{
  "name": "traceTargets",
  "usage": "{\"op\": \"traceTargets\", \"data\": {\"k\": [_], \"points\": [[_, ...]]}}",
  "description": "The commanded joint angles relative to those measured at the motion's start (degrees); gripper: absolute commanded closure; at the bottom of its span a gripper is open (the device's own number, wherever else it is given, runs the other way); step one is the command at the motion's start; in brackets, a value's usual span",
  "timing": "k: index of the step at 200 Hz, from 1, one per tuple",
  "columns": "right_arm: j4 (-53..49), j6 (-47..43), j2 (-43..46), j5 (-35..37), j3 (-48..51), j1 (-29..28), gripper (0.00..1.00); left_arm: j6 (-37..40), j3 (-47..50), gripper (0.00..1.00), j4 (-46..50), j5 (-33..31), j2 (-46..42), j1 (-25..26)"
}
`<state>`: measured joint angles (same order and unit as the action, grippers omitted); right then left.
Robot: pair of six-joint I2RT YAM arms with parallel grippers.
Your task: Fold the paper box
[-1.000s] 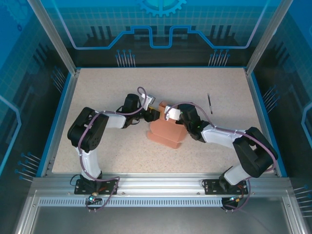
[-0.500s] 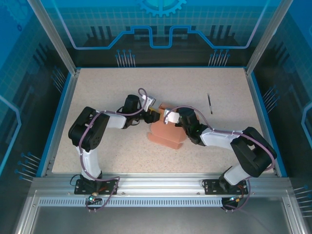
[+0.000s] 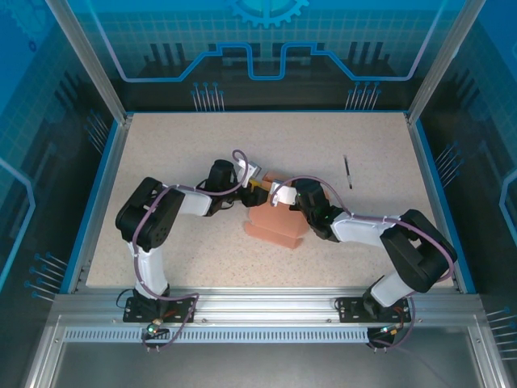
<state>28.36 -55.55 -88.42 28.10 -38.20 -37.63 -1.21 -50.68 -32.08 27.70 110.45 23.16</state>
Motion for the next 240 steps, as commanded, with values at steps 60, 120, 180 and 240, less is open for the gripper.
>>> {"op": "traceTargets", "data": {"k": [60,120,180,240], "points": [[-1.77,2.27,-0.96,-1.28,-0.29,-1.48,1.0,-3.31,-2.65,0.46,0.41,-8.58,1.17,2.04],[-3.81,3.76,-0.88,-2.0,-1.06,-1.48,1.0,-6.76,-1.89,0.54,-1.01,-17.72,0.72,3.46],[-7.6,7.13,0.09,-3.83,-2.36,-1.57,1.0,-11.09,-2.74,0.55,-1.06,-25.9,1.16,5.01],[-9.44,9.76,0.48,-5.37,-2.67,-1.92,1.0,-16.11,-4.91,0.68,1.76,-32.61,1.6,6.04]]}}
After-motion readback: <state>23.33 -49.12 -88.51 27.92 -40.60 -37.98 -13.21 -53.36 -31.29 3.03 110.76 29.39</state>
